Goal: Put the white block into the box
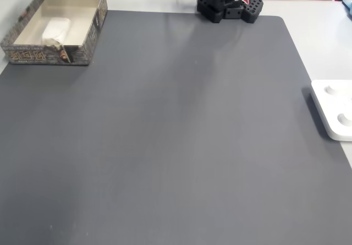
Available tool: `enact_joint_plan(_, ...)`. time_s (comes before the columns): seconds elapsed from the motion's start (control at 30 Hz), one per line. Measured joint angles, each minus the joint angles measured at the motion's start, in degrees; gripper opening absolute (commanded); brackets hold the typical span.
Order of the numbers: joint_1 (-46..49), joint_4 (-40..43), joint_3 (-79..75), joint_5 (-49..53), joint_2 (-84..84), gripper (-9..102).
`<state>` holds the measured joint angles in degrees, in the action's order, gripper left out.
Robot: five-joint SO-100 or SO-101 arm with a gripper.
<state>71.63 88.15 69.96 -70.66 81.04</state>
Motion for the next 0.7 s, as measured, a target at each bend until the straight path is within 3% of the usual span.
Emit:
enact_joint_plan(0.4, -16.3, -0.4, 28.4, 18.9, 31.1, 21)
enact_joint_plan(0.7, -37.4, 1.1, 38.8, 37.8, 45.4, 5)
